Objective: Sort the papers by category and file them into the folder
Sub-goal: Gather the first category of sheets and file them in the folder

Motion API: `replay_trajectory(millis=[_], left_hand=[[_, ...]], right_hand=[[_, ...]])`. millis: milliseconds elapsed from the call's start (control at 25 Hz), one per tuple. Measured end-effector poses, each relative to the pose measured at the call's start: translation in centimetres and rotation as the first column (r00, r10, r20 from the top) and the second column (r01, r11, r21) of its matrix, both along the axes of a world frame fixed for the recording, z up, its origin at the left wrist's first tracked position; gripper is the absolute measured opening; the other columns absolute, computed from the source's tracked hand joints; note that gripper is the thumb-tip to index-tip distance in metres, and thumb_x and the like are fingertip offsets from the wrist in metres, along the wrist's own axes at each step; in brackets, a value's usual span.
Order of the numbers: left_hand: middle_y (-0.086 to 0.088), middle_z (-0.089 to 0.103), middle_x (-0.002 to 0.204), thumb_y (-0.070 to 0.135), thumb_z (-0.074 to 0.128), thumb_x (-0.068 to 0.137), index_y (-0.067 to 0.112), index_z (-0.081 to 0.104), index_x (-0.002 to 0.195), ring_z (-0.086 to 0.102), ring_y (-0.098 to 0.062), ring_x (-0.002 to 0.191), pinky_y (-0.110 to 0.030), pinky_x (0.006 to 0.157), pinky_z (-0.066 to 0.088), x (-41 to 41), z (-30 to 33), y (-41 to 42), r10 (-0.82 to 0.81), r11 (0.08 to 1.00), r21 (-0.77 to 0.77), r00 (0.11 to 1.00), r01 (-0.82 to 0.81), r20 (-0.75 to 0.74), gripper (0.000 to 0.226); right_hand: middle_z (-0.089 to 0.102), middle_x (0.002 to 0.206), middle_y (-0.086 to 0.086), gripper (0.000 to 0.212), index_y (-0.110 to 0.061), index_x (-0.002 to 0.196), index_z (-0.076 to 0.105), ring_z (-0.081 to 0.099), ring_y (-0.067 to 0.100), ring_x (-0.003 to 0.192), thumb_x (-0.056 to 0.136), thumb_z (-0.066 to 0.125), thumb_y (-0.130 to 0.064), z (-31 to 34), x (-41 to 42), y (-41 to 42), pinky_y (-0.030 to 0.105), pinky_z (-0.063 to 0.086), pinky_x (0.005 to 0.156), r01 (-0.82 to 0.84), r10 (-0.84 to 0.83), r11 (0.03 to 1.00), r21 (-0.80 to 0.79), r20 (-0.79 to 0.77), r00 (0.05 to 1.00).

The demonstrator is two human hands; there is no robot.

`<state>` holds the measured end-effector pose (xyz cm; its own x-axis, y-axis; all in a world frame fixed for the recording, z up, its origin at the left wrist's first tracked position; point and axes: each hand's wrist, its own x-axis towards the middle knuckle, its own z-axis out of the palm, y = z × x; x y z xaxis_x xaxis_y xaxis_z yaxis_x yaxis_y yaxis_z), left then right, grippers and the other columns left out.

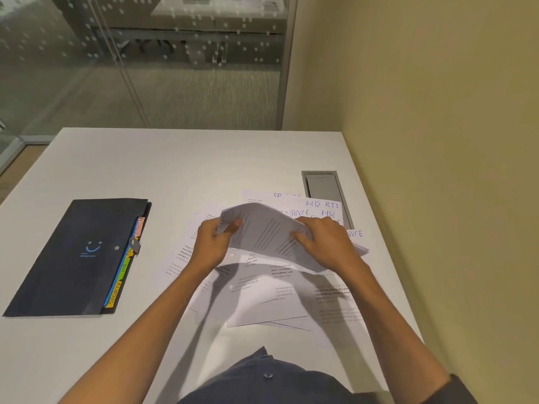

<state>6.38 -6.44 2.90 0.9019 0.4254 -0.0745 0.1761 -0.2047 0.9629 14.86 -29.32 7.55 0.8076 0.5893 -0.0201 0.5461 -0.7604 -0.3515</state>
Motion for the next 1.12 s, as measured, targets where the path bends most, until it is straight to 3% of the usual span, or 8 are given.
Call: replay_trajectory(millis=[120,240,360,480,720,840,1000,1120], left_hand=[[-0.007,0.071,0.077,0.032,0.065,0.088,0.003,0.07,0.082,0.066,-0.025,0.066,-0.038,0.059,0.051,1.1,3.8,0.8,-0.029,0.996,0.084,0.995,0.021,0.099,0.03],[-0.003,0.074,0.089,0.02,0.071,0.084,0.011,0.073,0.093,0.071,-0.017,0.08,-0.03,0.069,0.058,1.6,5.6,2.3,0.037,0.998,0.043,0.989,-0.043,0.14,0.013],[-0.007,0.072,0.088,0.012,0.073,0.081,0.01,0.07,0.093,0.067,-0.018,0.077,-0.032,0.075,0.054,1.6,5.3,4.1,0.178,0.979,-0.113,0.981,-0.169,0.075,0.013],[-0.001,0.07,0.084,0.012,0.068,0.085,0.013,0.065,0.099,0.063,-0.014,0.076,-0.027,0.075,0.051,2.0,5.5,4.8,0.223,0.885,-0.425,0.975,-0.19,0.027,0.015],[-0.003,0.065,0.122,0.028,0.043,0.099,0.019,0.059,0.117,0.062,-0.022,0.112,-0.04,0.096,0.048,3.0,7.1,3.5,0.157,0.524,-0.847,0.967,0.09,0.199,0.026],[0.001,0.059,0.133,0.034,0.037,0.1,0.021,0.052,0.125,0.059,-0.023,0.119,-0.046,0.096,0.048,3.1,7.5,2.8,0.139,0.457,-0.877,0.962,0.147,0.234,0.031],[-0.003,0.056,0.136,0.029,0.042,0.099,0.017,0.054,0.11,0.052,-0.024,0.127,-0.046,0.105,0.04,3.1,7.5,2.8,0.21,0.334,-0.934,0.956,0.128,0.206,0.021],[-0.004,0.056,0.136,0.028,0.042,0.099,0.017,0.056,0.102,0.054,-0.025,0.124,-0.045,0.105,0.04,3.3,7.1,3.3,0.235,0.341,-0.936,0.957,0.082,0.169,0.018]], right_hand=[[0.072,0.087,0.002,0.022,-0.02,0.093,0.067,0.061,0.021,0.072,0.099,0.049,-0.029,2.2,0.5,1.4,0.031,0.043,0.06,-0.079,0.079,0.997,0.011,0.006,0.997],[0.068,0.071,0.001,0.025,-0.022,0.073,0.063,0.062,0.019,0.06,0.096,0.059,-0.028,3.3,1.7,-0.2,0.029,0.043,0.054,0.019,0.061,0.964,0.265,-0.29,0.955],[0.076,0.092,0.01,0.015,-0.007,0.096,0.072,0.074,0.029,0.082,0.093,0.065,-0.02,2.8,1.8,-2.3,0.041,0.058,0.073,0.265,0.093,0.832,0.488,-0.592,0.801],[0.075,0.109,0.008,0.025,-0.005,0.116,0.068,0.072,0.026,0.099,0.093,0.064,-0.012,2.1,1.2,-2.8,0.04,0.056,0.089,0.433,0.142,0.723,0.538,-0.73,0.668],[0.072,0.117,0.007,0.036,-0.005,0.126,0.063,0.069,0.023,0.109,0.091,0.066,-0.014,0.3,-1.3,-0.9,0.043,0.05,0.101,0.609,0.193,0.618,0.497,-0.847,0.496],[0.072,0.117,0.006,0.036,-0.006,0.126,0.063,0.068,0.022,0.11,0.091,0.066,-0.016,-0.1,-2.1,-0.3,0.042,0.05,0.101,0.624,0.201,0.61,0.489,-0.856,0.475],[0.073,0.114,0.002,0.031,-0.01,0.123,0.064,0.07,0.018,0.105,0.093,0.064,-0.015,-0.3,-2.7,0.3,0.027,0.057,0.085,0.613,0.197,0.609,0.504,-0.845,0.498],[0.075,0.111,0.0,0.029,-0.01,0.121,0.065,0.071,0.016,0.102,0.092,0.065,-0.016,-0.5,-2.8,0.5,0.021,0.057,0.078,0.615,0.173,0.601,0.511,-0.834,0.525]])
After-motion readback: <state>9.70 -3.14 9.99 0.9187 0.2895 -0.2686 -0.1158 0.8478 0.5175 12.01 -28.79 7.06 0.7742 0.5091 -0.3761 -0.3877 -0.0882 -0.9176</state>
